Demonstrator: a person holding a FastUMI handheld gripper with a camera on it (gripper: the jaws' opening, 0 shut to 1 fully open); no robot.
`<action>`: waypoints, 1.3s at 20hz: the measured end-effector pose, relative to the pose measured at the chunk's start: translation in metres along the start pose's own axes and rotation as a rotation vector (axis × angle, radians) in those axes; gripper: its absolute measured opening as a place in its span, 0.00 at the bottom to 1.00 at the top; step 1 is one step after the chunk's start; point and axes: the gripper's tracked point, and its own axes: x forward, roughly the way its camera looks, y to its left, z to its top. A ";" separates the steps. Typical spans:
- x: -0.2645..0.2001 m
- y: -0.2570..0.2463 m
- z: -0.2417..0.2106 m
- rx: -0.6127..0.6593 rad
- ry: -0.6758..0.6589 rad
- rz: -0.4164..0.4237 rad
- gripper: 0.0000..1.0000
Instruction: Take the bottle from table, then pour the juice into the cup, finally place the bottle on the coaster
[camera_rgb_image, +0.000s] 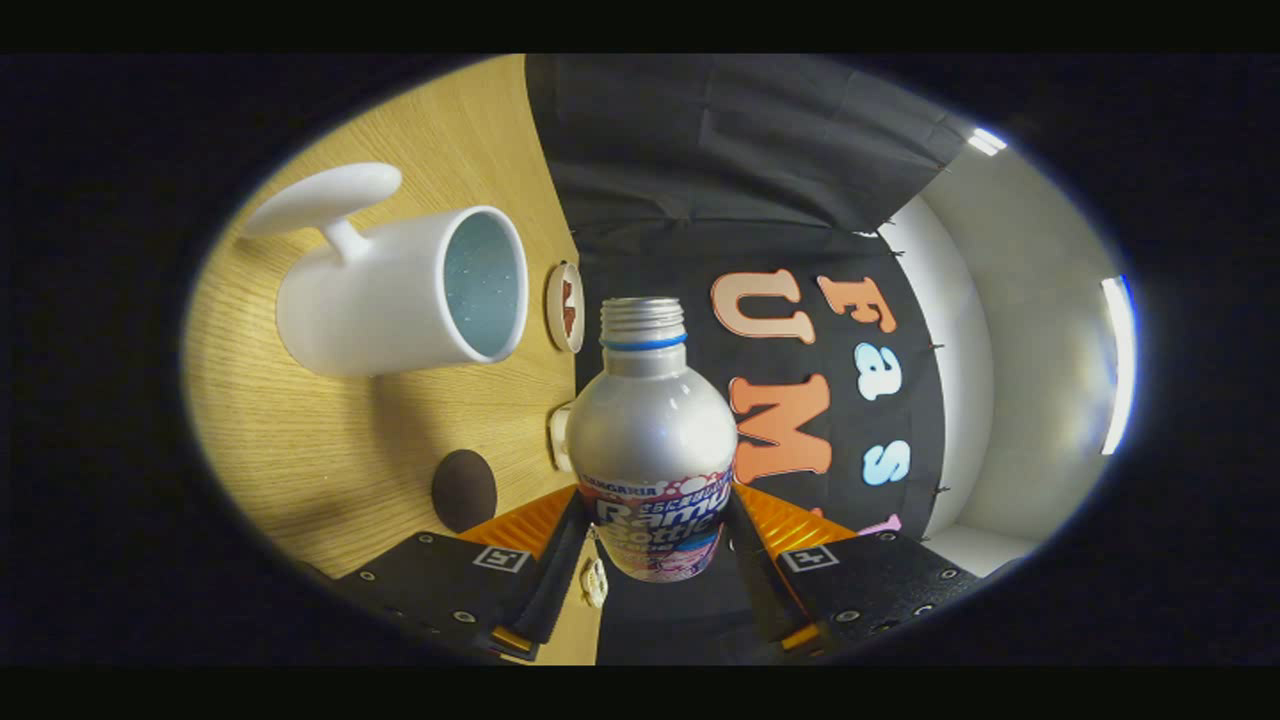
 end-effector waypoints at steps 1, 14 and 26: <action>0.000 0.000 0.001 -0.016 -0.006 -0.003 0.76; 0.009 -0.013 0.002 -0.165 -0.044 -0.051 0.76; 0.013 -0.031 0.004 -0.238 -0.069 -0.082 0.76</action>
